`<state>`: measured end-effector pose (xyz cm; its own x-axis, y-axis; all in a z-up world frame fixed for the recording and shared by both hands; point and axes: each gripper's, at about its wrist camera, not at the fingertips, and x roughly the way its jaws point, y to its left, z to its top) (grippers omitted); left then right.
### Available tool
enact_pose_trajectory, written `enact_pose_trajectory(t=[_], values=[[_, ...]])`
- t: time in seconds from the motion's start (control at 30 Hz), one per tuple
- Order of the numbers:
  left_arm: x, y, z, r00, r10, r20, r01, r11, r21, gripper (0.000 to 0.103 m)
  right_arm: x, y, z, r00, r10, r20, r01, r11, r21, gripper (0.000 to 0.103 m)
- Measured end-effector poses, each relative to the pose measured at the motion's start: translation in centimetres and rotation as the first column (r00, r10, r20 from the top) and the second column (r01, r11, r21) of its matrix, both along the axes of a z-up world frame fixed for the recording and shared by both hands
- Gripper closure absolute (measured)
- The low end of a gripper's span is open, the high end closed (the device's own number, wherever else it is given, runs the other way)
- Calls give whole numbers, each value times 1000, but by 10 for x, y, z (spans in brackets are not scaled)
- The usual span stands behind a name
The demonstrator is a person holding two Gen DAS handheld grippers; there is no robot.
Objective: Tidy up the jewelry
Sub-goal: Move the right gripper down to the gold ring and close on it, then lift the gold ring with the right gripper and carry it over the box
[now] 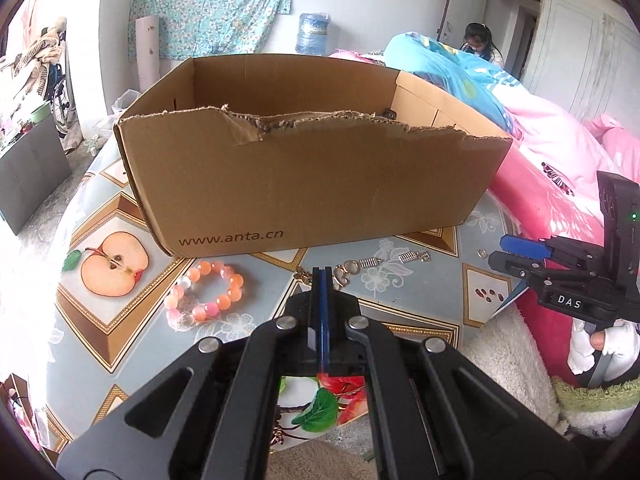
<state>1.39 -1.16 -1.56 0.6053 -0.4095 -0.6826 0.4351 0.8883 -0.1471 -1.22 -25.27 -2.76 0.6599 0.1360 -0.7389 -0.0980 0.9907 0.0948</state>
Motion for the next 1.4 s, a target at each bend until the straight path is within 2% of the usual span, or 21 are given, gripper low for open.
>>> enact_pose_trajectory(t=[0.2,0.27,0.53,0.57,0.83,0.93,1.07,1.4], values=[[1,-6,-2,1000,-7,2,7,1000,-25,103,10,3,-9,1000,-2,-21,2,1000,-26,80],[2,-8,-2,1000,-12,2,12,1000,-25,103,12,5,-10,1000,3,-16,-3,1000,-19,91],[5,-9,-5,1000,-19,-6,19,999,-27,103,20,11,-11,1000,21,13,-21,1000,-9,94],[5,-9,-5,1000,-19,-6,19,999,-28,103,21,12,-10,1000,25,17,-25,1000,-3,100],[7,-5,-6,1000,-9,-5,9,999,-32,103,17,11,-1,1000,13,22,-14,1000,19,100],[7,-4,-6,1000,-9,-5,9,999,-31,103,14,9,1,1000,-12,15,11,1000,25,96],[7,-3,-6,1000,-9,-3,9,999,-34,103,6,11,-1,1000,-10,-11,10,999,39,84],[6,1,-5,1000,-2,-6,2,999,-34,103,18,9,-11,999,-44,-17,45,996,71,82]])
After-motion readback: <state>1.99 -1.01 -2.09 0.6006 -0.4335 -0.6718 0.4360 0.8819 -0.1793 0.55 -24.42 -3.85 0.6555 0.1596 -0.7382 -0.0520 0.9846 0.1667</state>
